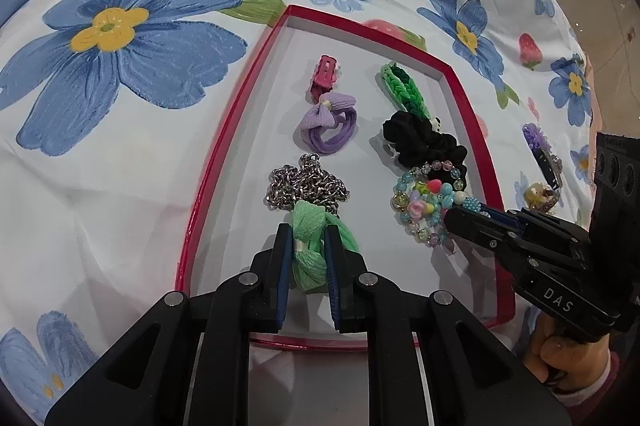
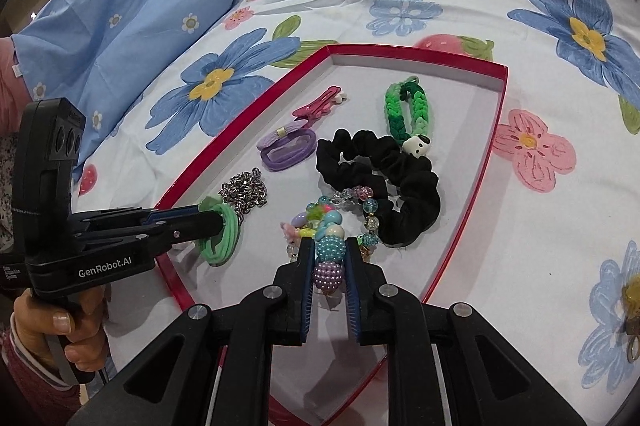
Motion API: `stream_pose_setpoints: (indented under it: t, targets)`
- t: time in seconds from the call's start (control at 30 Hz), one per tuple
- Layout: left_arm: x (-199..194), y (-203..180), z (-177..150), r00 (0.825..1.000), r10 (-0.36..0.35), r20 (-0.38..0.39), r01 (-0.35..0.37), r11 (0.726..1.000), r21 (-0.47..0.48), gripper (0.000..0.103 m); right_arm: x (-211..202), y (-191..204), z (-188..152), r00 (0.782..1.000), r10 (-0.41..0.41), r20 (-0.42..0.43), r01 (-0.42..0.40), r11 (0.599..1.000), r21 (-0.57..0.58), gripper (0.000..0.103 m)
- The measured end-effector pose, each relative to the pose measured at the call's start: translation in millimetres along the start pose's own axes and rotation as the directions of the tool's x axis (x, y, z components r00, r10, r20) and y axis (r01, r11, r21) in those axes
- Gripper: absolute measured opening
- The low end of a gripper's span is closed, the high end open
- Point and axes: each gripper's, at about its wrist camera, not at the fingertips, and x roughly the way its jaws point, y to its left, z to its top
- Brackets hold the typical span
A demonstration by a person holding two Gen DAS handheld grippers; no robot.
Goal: Organize jewelry
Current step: 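Carry the green bow tie and pastel bracelet into the tray and open both tools, then move both open tools back over the remaining jewelry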
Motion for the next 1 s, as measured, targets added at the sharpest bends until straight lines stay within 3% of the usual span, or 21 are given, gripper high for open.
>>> stream_pose_setpoints:
  t: [0.67, 1.0]
  targets:
    - [-21, -5, 0, 0.999, 0.012, 0.032, -0.012, 1.000, -0.007, 0.030, -20, -1, -4, 1.000, 0.008, 0.029, -0.009, 1.000, 0.024, 0.025]
    - [-42, -23, -4, 0.998, 0.001, 0.062, -0.002, 1.000, 0.014, 0.035, -66, -12, -18, 0.994, 0.002, 0.109, -0.011, 0.997, 0.077, 0.039]
